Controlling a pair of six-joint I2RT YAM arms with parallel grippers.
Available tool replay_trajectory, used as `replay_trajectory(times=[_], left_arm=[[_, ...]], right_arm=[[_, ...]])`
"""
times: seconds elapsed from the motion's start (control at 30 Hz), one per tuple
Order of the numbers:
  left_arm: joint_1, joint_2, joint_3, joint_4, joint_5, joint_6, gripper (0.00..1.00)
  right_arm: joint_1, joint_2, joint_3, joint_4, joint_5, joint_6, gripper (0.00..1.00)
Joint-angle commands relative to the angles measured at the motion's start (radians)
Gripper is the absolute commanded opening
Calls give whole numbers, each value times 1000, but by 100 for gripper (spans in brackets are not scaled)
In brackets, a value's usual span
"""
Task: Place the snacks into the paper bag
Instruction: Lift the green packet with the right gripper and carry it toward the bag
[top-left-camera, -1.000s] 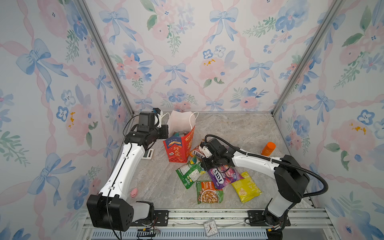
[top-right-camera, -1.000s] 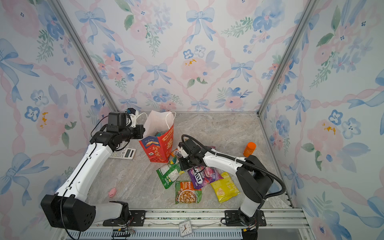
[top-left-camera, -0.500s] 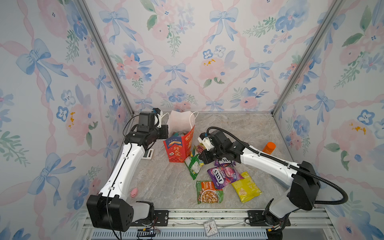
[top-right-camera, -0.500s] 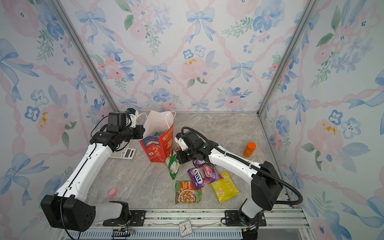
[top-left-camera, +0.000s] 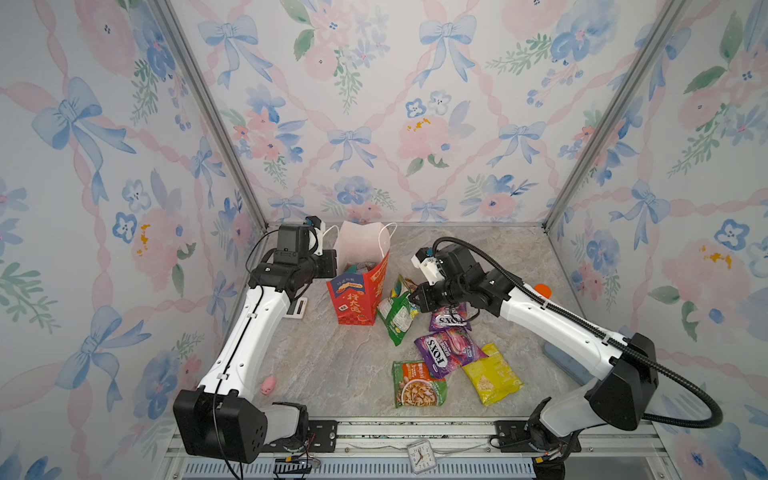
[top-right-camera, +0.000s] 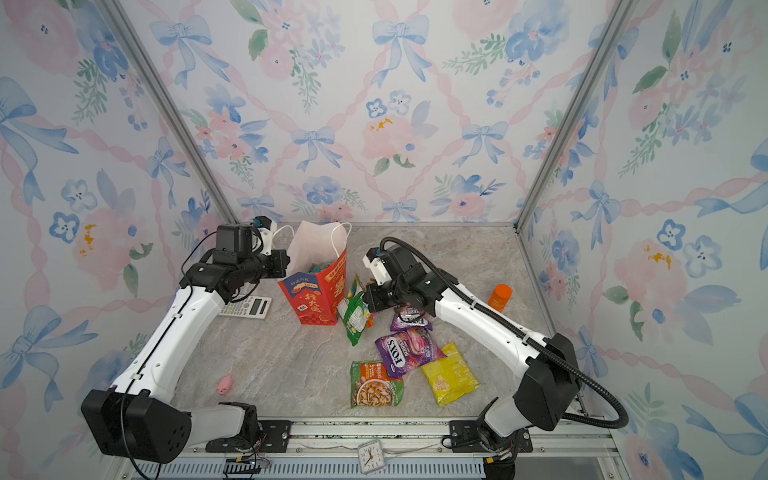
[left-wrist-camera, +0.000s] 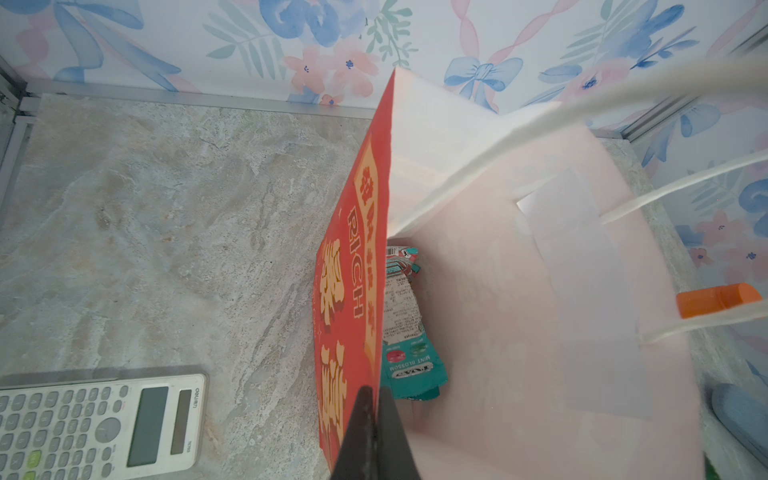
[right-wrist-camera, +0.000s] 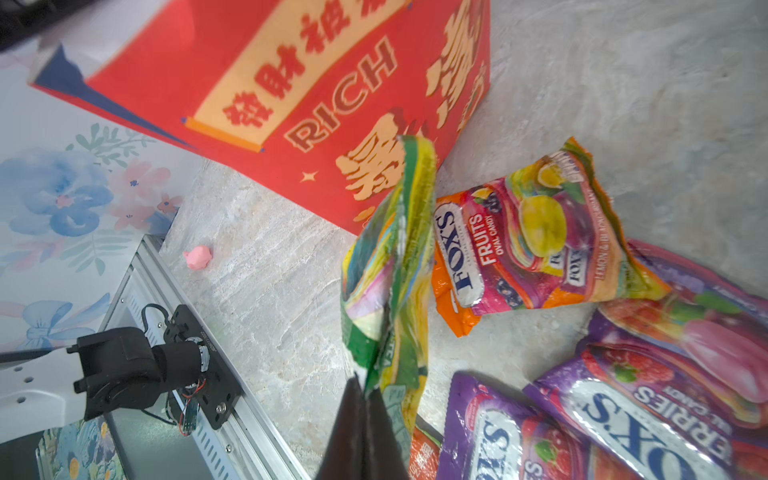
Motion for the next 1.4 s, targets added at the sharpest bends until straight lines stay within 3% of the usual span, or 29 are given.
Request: replay_trajectory(times=[0.0,0.43,1.37], left_arm=[[0,3,10,-36,17,5,0],[-2,24,20,-36,34,7,0],[-2,25,22,-36,38,18,0]], right_arm=[[-43,-48,71,-28,34,-26,0],[-128,45,335,-39,104,-100,0],[-186,501,1214,-230,222,-228,0]])
